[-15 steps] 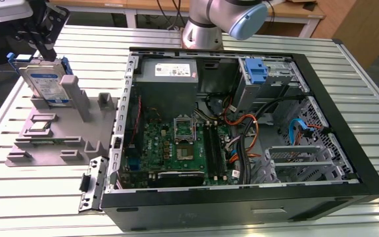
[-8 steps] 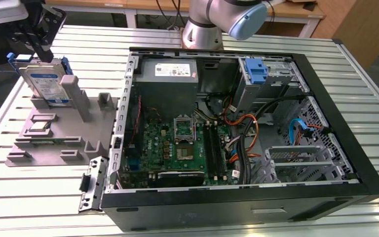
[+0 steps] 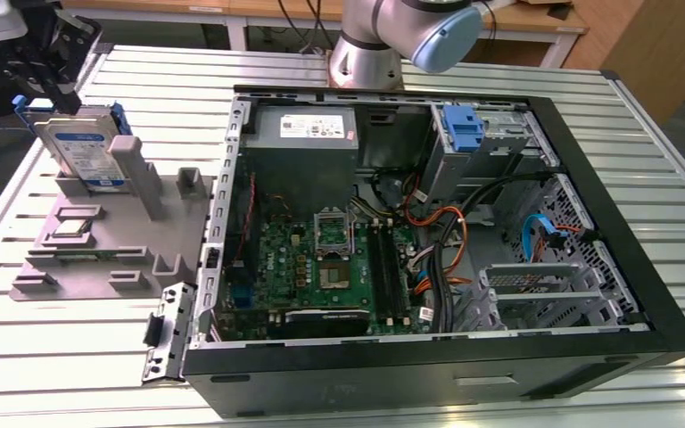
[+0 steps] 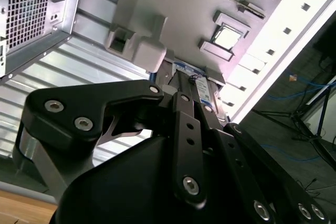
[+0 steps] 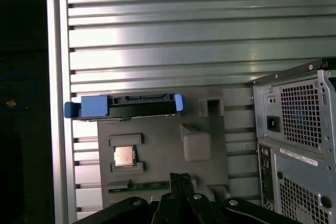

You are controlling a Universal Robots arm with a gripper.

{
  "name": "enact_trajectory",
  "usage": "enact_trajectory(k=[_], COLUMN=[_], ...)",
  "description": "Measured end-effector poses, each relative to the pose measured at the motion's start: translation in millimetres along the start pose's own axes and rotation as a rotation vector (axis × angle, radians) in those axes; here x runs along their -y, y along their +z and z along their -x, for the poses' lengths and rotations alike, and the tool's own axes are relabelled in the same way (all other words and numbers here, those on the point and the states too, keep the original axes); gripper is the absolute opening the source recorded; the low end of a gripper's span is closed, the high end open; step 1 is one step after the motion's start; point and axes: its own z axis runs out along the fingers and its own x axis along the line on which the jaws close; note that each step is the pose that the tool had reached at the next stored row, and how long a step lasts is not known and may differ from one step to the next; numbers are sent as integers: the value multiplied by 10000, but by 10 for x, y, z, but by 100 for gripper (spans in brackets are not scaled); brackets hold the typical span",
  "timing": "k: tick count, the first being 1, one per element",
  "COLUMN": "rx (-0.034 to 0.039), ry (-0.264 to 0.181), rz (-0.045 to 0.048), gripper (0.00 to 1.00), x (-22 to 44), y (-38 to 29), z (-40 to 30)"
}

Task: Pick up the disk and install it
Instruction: 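Reach for the disk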

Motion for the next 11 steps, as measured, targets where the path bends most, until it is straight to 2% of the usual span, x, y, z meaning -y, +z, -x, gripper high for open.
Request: enact_trajectory(k=[6,11], rx=[0,1], ry=[-1,0], rz=[0,1], gripper=[10,10], x=[-9,-22], y=[24,42], z=[-151,-233])
